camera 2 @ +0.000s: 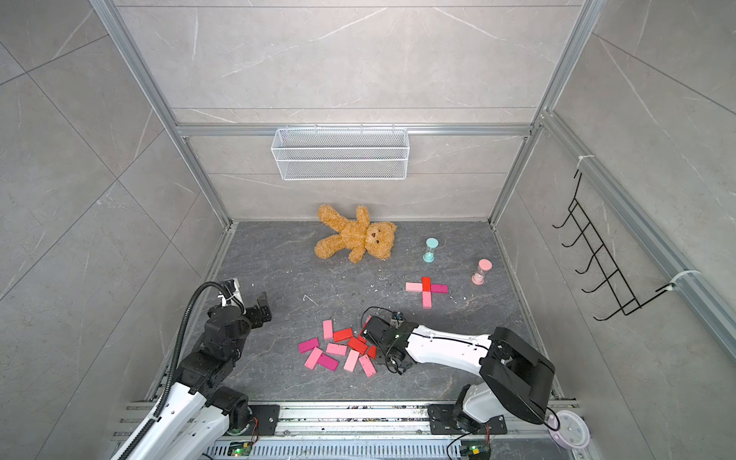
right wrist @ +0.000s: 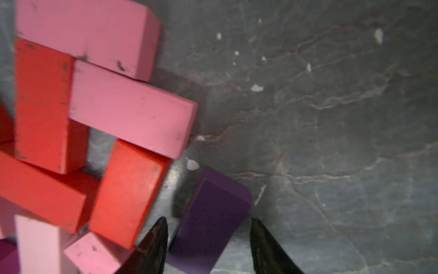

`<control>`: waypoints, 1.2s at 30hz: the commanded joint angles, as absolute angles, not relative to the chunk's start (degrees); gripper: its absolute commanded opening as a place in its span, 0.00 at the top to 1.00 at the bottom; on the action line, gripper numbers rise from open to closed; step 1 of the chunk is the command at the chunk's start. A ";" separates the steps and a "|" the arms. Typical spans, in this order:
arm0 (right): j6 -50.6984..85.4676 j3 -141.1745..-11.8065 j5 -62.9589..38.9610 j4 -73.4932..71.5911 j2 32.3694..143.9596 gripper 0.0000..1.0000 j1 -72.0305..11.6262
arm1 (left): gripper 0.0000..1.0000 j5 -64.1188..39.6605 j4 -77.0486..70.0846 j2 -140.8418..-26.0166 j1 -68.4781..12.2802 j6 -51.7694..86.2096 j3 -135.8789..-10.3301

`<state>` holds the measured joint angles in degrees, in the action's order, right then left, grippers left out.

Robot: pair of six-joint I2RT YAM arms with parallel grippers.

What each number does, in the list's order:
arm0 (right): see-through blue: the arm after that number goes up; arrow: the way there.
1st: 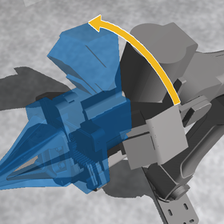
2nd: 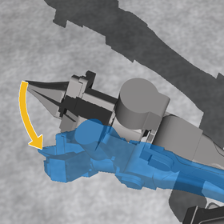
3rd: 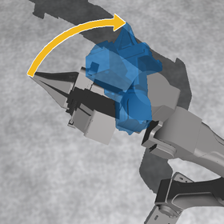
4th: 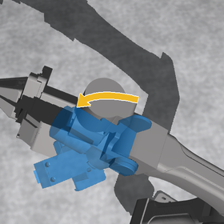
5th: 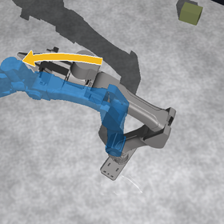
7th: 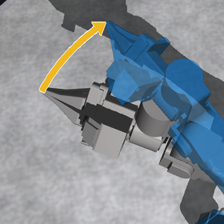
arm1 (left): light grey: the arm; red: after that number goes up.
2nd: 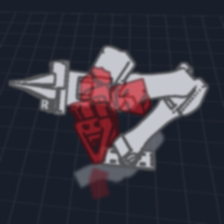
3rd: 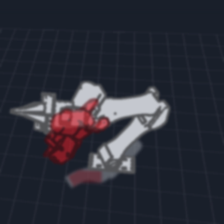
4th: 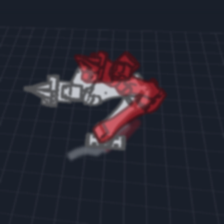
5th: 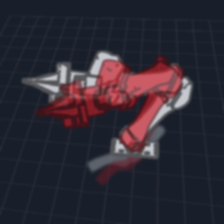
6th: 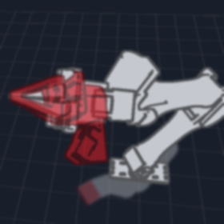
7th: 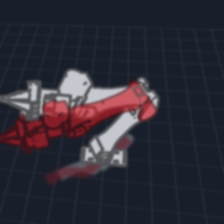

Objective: Assemble the letter t with building blocks
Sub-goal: Pick up the building block from the center of the board.

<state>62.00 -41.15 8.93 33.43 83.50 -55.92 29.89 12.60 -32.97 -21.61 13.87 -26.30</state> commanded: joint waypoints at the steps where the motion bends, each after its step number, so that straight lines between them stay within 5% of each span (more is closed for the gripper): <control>1: 63.15 -39.64 9.71 35.26 83.35 0.45 -56.05 | 0.00 30.15 11.65 -33.39 -21.72 13.44 -28.14; 10: 60.08 -40.67 10.99 35.89 84.70 0.51 -55.76 | 0.00 30.32 12.30 -32.52 -21.72 13.75 -27.92; 20: 52.01 -42.76 11.73 39.85 82.32 0.69 -53.48 | 0.00 30.16 11.60 -33.81 -21.81 13.38 -27.99; 36: 28.43 -51.22 7.99 43.93 82.61 0.77 -29.28 | 0.00 29.71 11.65 -33.49 -21.80 13.64 -27.85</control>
<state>34.61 -48.86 8.97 42.09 81.08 -32.14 29.82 12.84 -33.93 -21.61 13.87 -26.30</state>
